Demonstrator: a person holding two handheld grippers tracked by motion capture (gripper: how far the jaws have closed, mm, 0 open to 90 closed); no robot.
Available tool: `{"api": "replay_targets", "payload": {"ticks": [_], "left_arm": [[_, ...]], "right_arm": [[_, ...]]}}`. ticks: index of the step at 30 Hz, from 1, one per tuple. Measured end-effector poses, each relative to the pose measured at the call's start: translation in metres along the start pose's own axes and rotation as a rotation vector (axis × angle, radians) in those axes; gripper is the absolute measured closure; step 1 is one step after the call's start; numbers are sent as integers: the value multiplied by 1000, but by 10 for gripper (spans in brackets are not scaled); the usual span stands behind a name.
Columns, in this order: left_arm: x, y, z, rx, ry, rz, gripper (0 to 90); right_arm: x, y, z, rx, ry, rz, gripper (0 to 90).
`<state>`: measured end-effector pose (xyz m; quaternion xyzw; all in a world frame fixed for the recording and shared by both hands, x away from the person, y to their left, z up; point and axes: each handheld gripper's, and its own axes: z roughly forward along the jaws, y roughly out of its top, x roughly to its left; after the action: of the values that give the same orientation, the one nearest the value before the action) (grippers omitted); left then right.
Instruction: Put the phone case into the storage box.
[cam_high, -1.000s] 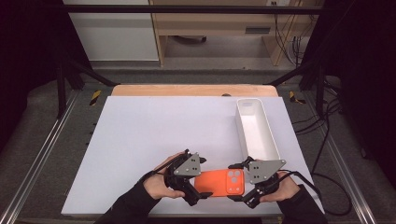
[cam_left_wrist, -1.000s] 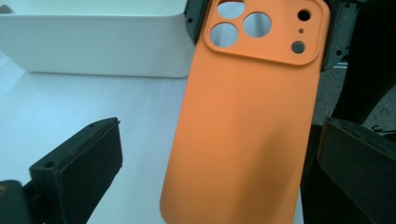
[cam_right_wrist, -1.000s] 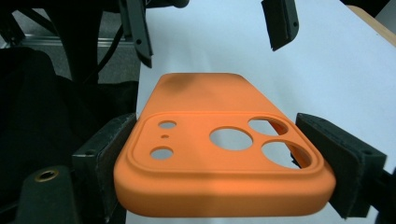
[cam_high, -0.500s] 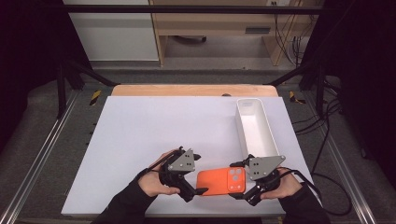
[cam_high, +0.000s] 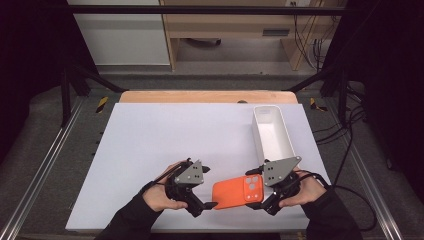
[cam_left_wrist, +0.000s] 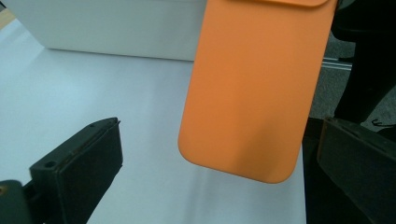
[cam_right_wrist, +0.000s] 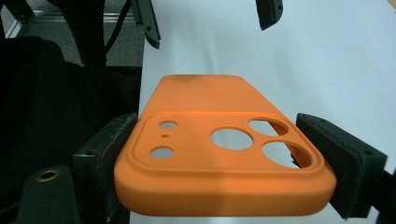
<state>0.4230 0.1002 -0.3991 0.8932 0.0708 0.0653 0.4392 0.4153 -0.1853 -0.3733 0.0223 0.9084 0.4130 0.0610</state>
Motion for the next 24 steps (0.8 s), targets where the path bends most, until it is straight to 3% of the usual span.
{"api": "replay_targets", "payload": {"ticks": [24], "left_arm": [[0, -2, 13, 54, -35, -6, 0]], "right_arm": [[-12, 34, 3, 177, 81, -27, 161]]}}
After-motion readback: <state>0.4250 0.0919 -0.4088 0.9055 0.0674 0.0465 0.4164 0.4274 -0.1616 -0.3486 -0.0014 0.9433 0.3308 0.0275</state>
